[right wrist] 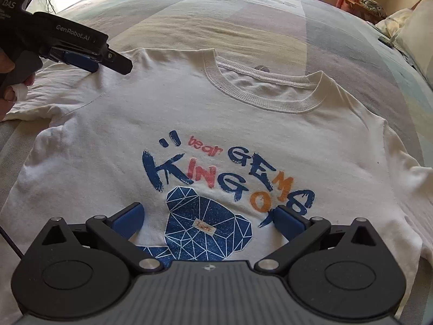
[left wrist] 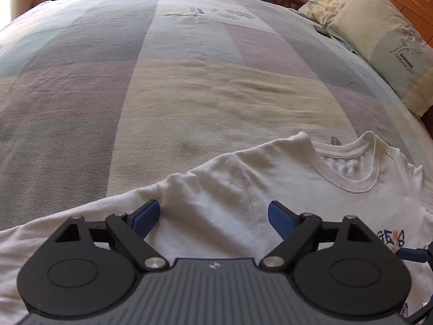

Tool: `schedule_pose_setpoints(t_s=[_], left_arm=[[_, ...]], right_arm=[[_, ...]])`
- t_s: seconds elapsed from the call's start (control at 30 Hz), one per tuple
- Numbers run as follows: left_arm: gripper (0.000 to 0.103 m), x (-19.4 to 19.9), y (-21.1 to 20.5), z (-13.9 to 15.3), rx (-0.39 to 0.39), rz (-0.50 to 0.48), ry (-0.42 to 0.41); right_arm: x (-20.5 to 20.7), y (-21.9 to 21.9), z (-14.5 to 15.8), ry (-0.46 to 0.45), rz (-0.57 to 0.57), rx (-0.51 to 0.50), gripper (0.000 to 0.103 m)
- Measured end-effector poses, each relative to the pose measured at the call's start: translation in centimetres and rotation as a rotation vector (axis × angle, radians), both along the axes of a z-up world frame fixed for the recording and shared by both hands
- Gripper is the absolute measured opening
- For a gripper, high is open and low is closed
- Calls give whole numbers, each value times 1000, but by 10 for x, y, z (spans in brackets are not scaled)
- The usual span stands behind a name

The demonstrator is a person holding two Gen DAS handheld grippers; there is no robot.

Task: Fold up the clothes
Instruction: 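Move both open tools back over the shirt body near the collar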

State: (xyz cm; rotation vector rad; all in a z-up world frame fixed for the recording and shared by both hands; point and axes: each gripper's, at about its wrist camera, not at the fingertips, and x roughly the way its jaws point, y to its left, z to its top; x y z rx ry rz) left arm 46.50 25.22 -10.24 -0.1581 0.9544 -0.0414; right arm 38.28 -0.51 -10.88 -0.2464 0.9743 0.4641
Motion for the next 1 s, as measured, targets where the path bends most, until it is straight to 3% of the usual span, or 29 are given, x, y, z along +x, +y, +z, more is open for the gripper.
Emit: schedule_pose_setpoints(t_s=[0.17,0.37,0.5,0.6,0.7,0.87,0.93,1.0], left_arm=[[87,2,-3,25,15,78,-27],[87,-21,-70,38,12,-87,-4],[87,-32,-111,24,20,-150,44],[87,-36,-127,10,-12,-126,92],[87,-40,-139,4,12,-109,127],[87,-38,-150,14,18,-118,115],[87,-36,-157,19,33,-128,94],[87,-35,-165,23,54,-139,74]], right_arm=[[-3,-4,1,-25,7,28,103],[7,-48,15,28,-34,196,103],[15,-93,26,-61,-145,160,103],[30,-125,22,-41,-208,131,103],[29,-152,3,43,-202,162,103],[2,-157,8,94,-115,109,103],[3,-166,20,89,-129,171,103],[13,-173,34,-2,-161,177,103]])
